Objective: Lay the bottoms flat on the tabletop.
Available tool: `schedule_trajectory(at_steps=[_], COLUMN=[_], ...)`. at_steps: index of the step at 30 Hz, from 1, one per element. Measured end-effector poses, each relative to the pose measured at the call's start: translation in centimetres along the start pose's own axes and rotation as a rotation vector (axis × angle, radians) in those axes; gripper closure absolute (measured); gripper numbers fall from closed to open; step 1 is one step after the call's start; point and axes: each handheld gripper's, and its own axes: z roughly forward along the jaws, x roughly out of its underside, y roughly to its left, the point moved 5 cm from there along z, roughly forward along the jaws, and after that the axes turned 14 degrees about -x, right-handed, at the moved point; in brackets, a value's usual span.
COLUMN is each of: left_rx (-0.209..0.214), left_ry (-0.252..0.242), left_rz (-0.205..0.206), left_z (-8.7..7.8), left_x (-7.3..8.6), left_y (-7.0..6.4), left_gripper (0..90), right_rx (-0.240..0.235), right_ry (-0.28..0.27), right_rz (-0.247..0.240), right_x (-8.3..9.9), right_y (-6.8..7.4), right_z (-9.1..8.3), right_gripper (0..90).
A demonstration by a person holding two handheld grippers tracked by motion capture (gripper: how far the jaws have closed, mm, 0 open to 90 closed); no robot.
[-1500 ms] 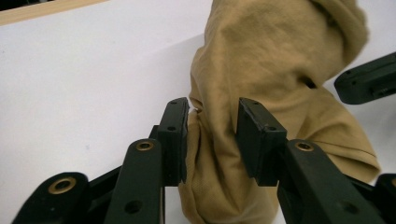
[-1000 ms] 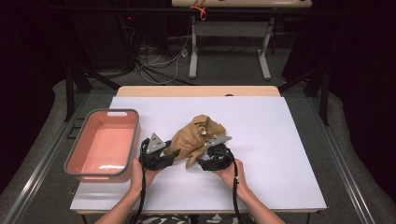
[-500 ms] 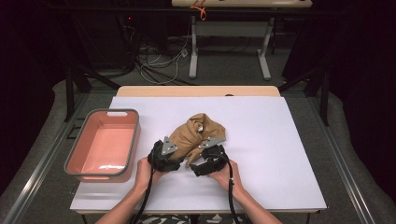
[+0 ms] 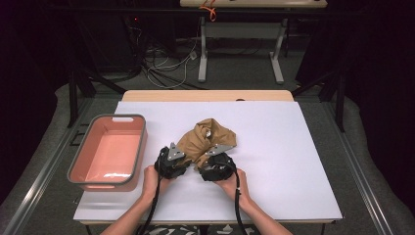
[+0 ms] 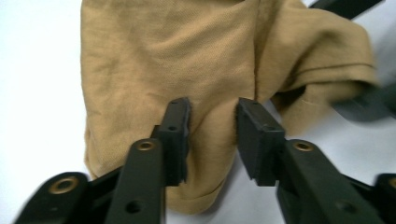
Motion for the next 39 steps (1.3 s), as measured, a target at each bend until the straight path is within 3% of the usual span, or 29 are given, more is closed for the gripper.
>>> schedule_trajectory(at_steps=[5,10,12,17,20,25,31,36,39], left_rx=[0.008,0.015,0.015,0.015,0.02,0.019,0.019,0.023,0.026], left_ry=[-0.007,-0.012,-0.017,-0.041,-0.058,-0.099,-0.107,-0.111,-0.109], left_rz=[-0.003,-0.005,-0.007,-0.005,-0.008,-0.019,-0.032,-0.028,-0.026], left_z=[0.0,-0.1,-0.1,-0.6,-1.3,-2.3,-2.5,-2.4,-2.3], left_x=[0.0,0.0,0.0,-0.2,-0.5,-1.0,-1.2,-1.2,-1.2], left_y=[0.1,0.1,0.1,0.1,0.1,0.2,0.3,0.1,0.1], left_gripper=[75.7,81.8,82.6,83.8,84.0,84.2,84.2,84.1,84.0], right_rx=[-0.019,-0.019,-0.022,-0.021,-0.017,-0.012,-0.05,-0.048,-0.003], right_ry=[-0.014,-0.005,-0.002,0.004,0.006,0.0,-0.034,-0.045,-0.041], right_rz=[0.021,0.003,-0.002,-0.009,-0.011,-0.011,-0.02,-0.021,-0.014], right_x=[0.2,0.2,0.2,0.3,0.3,0.1,-0.7,-1.2,-1.3], right_y=[-0.4,-0.2,-0.3,-0.3,-0.5,-0.9,0.1,1.1,0.9], right_z=[-0.1,-0.1,-0.1,-0.5,-0.7,-1.4,-1.8,-1.3,-0.8], right_gripper=[66.2,85.3,89.4,89.3,79.3,41.1,17.6,12.2,22.4])
